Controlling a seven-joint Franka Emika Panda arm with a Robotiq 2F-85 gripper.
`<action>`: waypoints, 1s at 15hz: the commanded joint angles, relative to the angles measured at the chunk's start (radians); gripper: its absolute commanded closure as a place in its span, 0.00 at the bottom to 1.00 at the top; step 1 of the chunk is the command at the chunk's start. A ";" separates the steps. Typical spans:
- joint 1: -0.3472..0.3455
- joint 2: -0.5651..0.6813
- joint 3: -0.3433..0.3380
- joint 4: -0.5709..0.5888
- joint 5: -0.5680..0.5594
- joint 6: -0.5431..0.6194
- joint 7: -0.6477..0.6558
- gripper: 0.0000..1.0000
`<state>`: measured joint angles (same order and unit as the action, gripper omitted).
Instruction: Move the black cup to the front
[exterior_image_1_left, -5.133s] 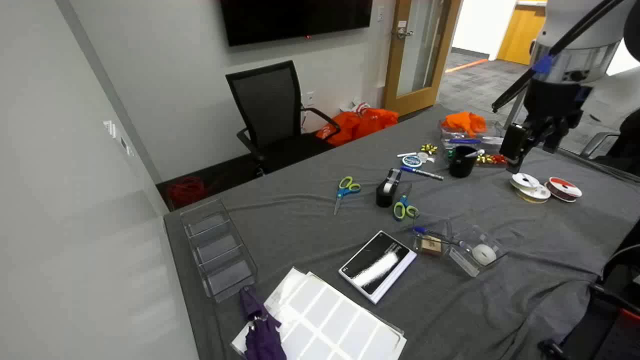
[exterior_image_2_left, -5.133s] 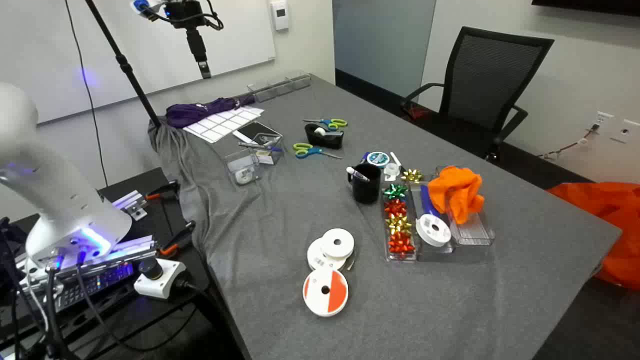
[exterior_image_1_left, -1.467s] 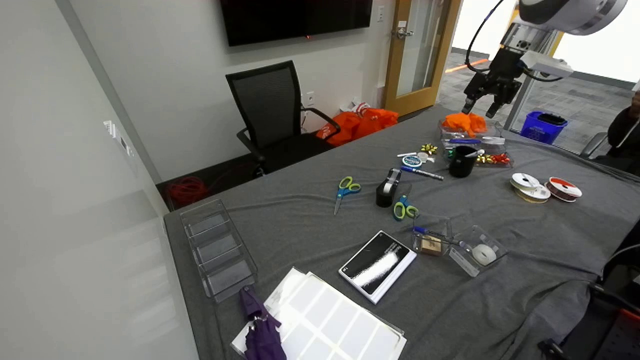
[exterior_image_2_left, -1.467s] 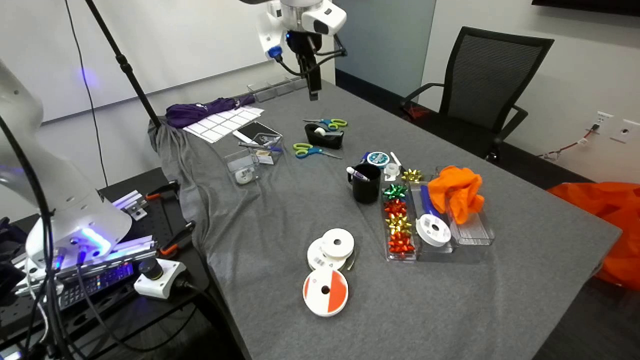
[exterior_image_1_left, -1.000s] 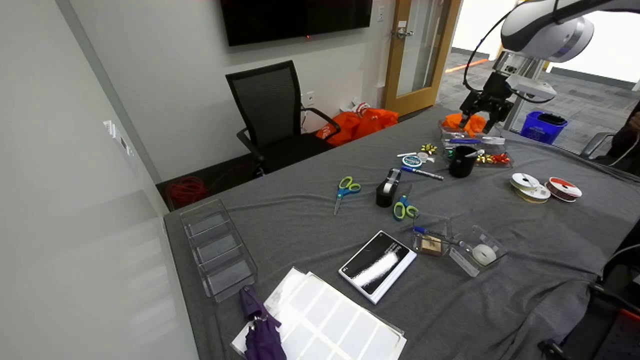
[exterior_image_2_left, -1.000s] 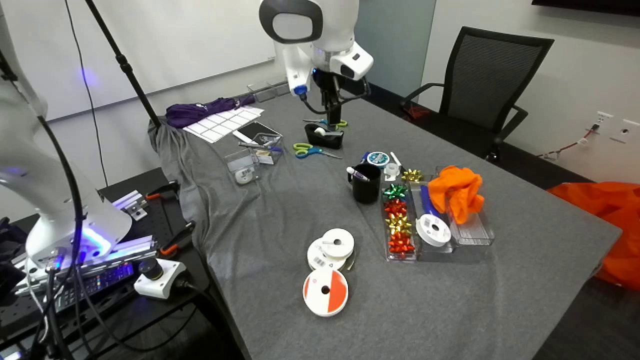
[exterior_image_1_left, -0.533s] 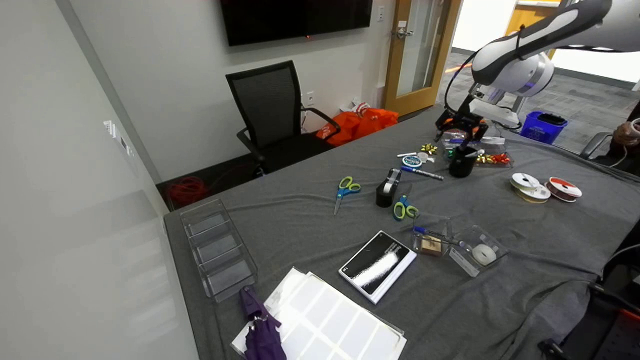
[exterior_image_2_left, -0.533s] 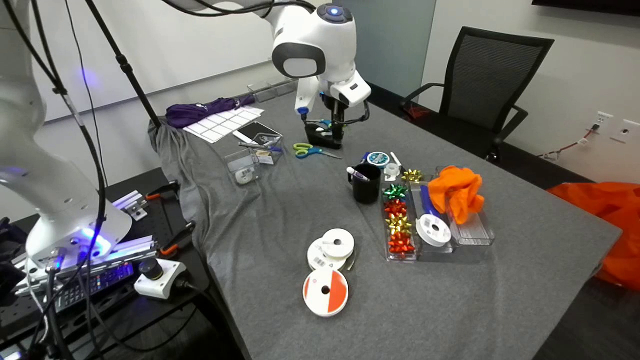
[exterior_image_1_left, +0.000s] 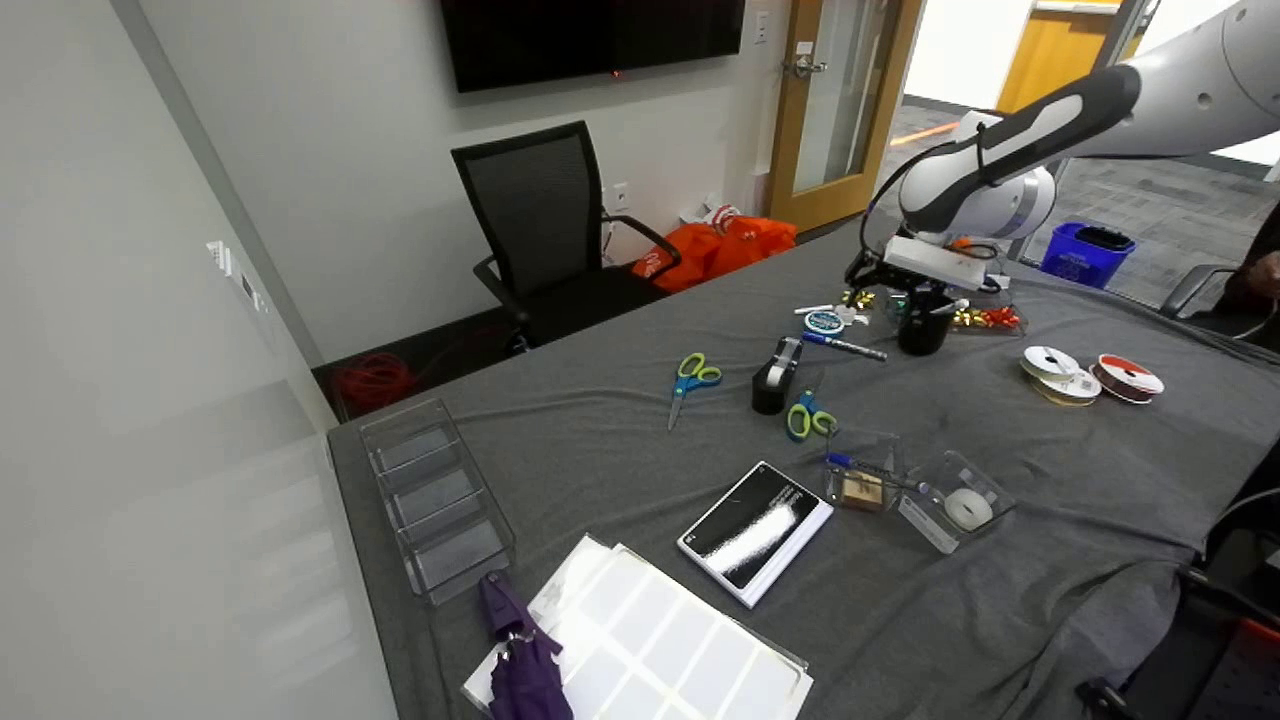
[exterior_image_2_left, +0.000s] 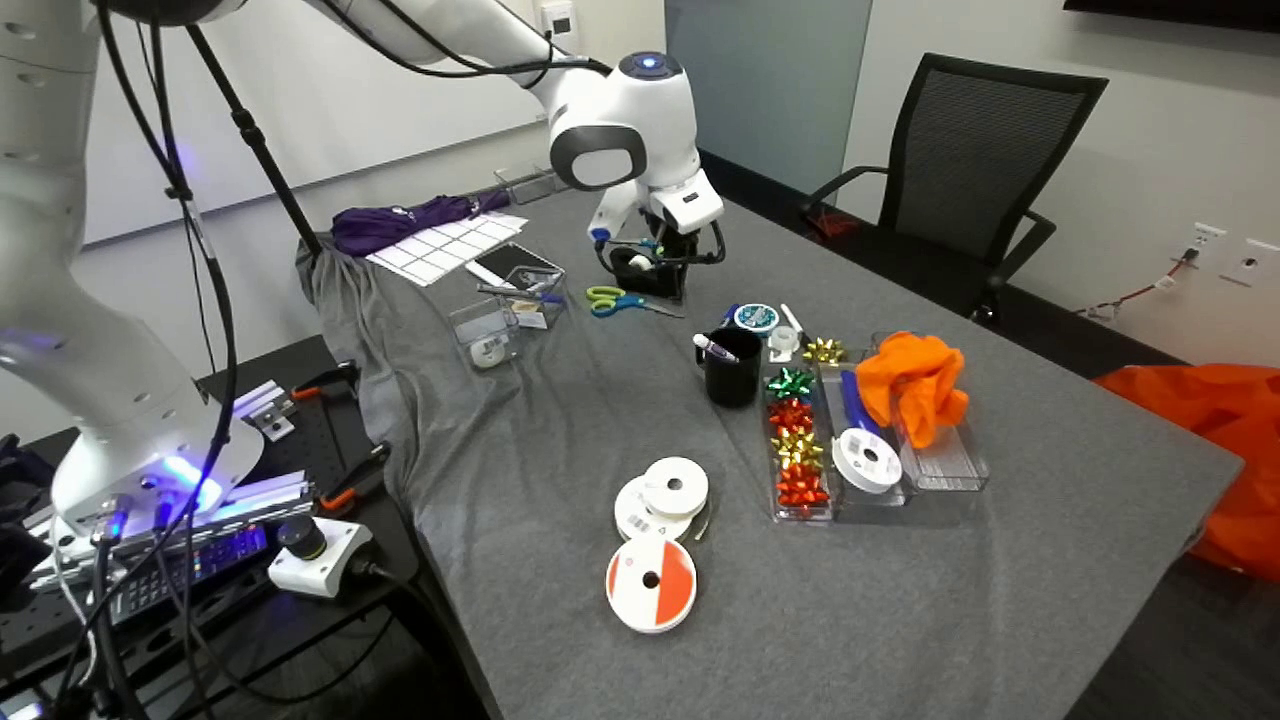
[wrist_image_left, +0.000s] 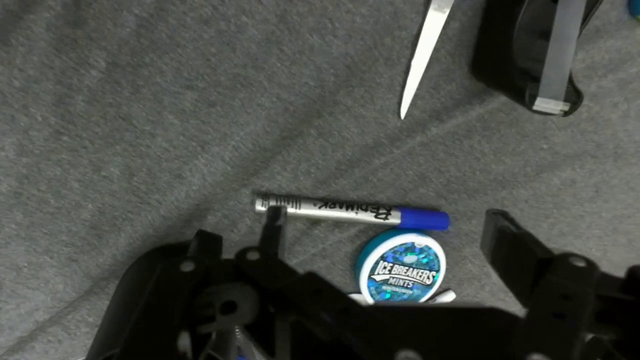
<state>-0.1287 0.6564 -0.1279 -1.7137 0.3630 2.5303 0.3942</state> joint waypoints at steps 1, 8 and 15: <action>0.008 0.017 -0.040 0.000 -0.048 0.009 0.053 0.00; -0.004 0.011 -0.041 0.001 -0.060 -0.002 0.048 0.00; -0.026 0.082 -0.051 0.021 -0.013 0.065 0.135 0.00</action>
<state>-0.1434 0.6975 -0.1761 -1.7128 0.3318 2.5687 0.4985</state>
